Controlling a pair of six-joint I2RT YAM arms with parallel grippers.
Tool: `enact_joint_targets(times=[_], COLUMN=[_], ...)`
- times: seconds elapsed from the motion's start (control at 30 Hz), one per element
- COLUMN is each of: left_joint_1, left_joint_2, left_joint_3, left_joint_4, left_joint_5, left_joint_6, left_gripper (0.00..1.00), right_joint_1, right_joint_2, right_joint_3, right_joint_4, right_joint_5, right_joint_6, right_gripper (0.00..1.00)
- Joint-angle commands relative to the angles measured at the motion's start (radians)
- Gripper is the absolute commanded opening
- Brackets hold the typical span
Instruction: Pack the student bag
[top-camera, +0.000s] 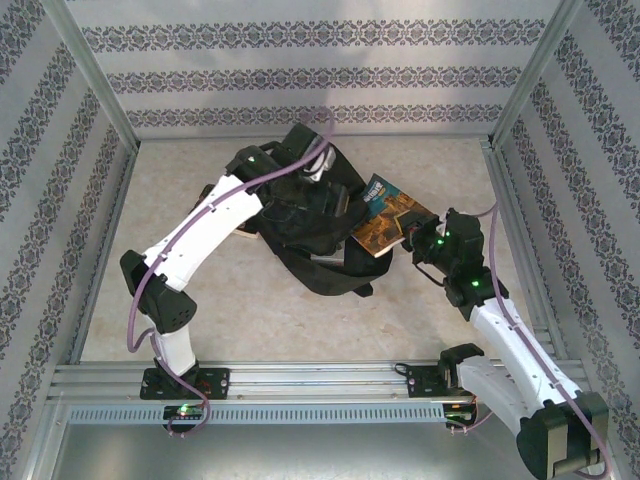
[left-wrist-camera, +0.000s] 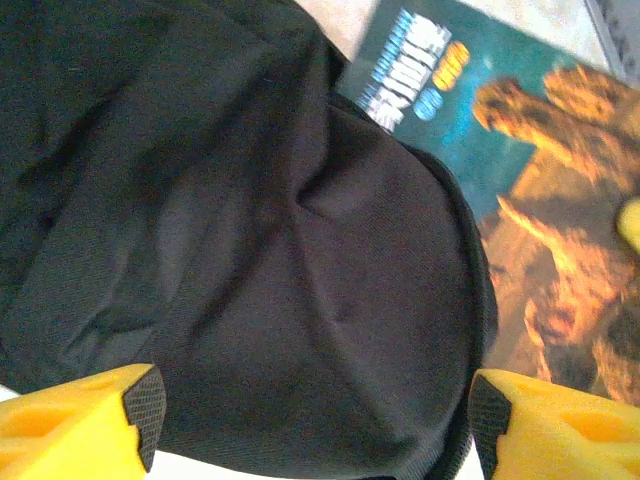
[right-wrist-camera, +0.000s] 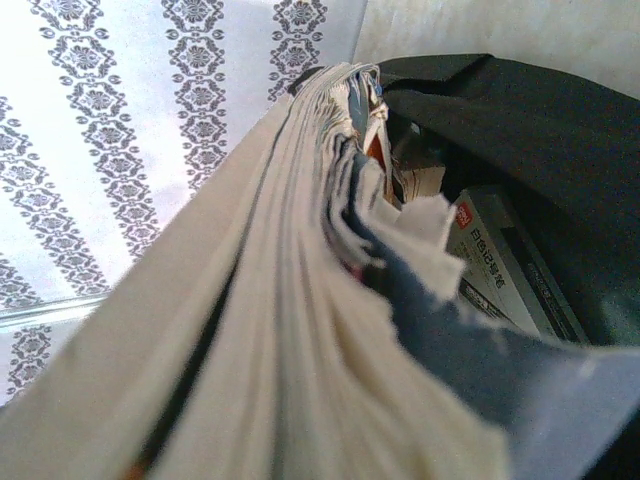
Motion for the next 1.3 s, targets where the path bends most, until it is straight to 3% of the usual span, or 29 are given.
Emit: enact_joint_targets(times=[0.0, 0.27, 0.37, 0.47, 0.67, 0.8, 0.87, 1.0, 1.17, 1.27], left_joint_1=[-0.064, -0.107, -0.109, -0.109, -0.109, -0.11, -0.114, -0.12, -0.126, -0.125], left_joint_2=[-0.011, -0.009, 0.003, 0.037, 0.122, 0.163, 0.167, 0.154, 0.064, 0.001], left_joint_3=[-0.013, -0.002, -0.022, -0.012, 0.054, 0.101, 0.111, 0.122, 0.067, 0.032], left_joint_4=[0.009, 0.023, 0.027, 0.019, 0.027, 0.022, 0.019, 0.025, 0.113, 0.184], left_joint_5=[-0.009, -0.029, -0.091, -0.174, -0.194, -0.212, -0.242, -0.286, -0.377, -0.473], left_joint_6=[0.137, 0.147, 0.154, 0.172, 0.161, 0.159, 0.163, 0.164, 0.188, 0.211], left_gripper=[0.82, 0.83, 0.8, 0.73, 0.53, 0.47, 0.37, 0.16, 0.02, 0.0], right_joint_1=[0.015, 0.039, 0.048, 0.053, 0.055, 0.052, 0.049, 0.036, 0.016, -0.001], right_joint_2=[-0.05, -0.1, -0.106, -0.11, -0.107, -0.107, -0.109, -0.118, -0.156, -0.173], right_joint_3=[0.016, -0.003, -0.022, -0.036, -0.037, -0.037, -0.038, -0.041, -0.036, -0.039], right_joint_4=[0.155, 0.179, 0.194, 0.196, 0.202, 0.202, 0.202, 0.185, 0.069, -0.018], right_joint_5=[0.002, 0.022, 0.022, 0.028, 0.019, 0.009, 0.001, -0.013, -0.015, -0.045], right_joint_6=[0.03, 0.045, 0.053, 0.057, 0.053, 0.049, 0.05, 0.037, -0.001, -0.007], right_gripper=[0.0, 0.0, 0.0, 0.0, 0.0, 0.0, 0.0, 0.0, 0.0, 0.0])
